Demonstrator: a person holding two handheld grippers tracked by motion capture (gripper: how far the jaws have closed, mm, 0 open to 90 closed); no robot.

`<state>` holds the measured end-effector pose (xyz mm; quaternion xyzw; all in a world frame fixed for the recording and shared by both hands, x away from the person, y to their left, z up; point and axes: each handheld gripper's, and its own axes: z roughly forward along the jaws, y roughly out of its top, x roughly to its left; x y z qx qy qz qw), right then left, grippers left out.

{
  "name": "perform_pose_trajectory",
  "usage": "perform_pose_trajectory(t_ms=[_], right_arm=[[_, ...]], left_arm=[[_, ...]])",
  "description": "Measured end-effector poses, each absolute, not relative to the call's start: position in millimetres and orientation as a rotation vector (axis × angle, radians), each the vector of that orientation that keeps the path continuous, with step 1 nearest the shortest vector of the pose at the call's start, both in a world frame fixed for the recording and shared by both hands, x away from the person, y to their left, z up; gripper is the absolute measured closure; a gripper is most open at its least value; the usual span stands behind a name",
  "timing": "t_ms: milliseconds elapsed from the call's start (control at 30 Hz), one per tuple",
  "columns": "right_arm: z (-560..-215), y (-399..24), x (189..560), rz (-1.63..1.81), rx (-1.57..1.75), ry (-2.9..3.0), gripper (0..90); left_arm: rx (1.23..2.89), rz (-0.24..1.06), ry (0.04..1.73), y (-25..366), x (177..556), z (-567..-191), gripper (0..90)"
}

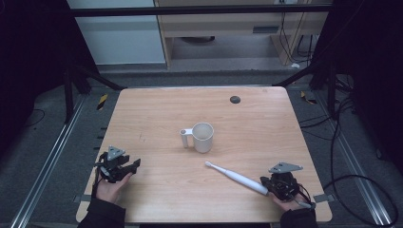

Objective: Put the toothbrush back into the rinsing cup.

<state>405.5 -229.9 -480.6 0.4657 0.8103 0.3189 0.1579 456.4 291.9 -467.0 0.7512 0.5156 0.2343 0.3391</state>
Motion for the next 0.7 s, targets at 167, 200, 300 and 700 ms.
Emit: perform_pose_trajectory(t_ms=[167, 200, 300, 700], right_arm=[[-480.9, -227.0, 401.3, 0.923, 1.343, 2.319, 90.0], [-480.8, -227.1, 400.8, 0.925, 1.335, 2.32, 90.0], [-480.1, -225.7, 398.1, 0.922, 1.321, 2.321, 90.0], [-480.7, -220.0, 392.1, 0.922, 1.311, 2.345, 90.0]], left_arm=[[1.954, 0.606, 1.344, 291.6, 456.6, -467.2, 48.6], [1.952, 0.608, 1.344, 291.7, 456.5, -467.1, 48.6], [1.952, 0.608, 1.347, 291.6, 456.6, -467.6, 48.6], [1.958, 0.603, 1.345, 290.9, 457.1, -468.5, 48.6]])
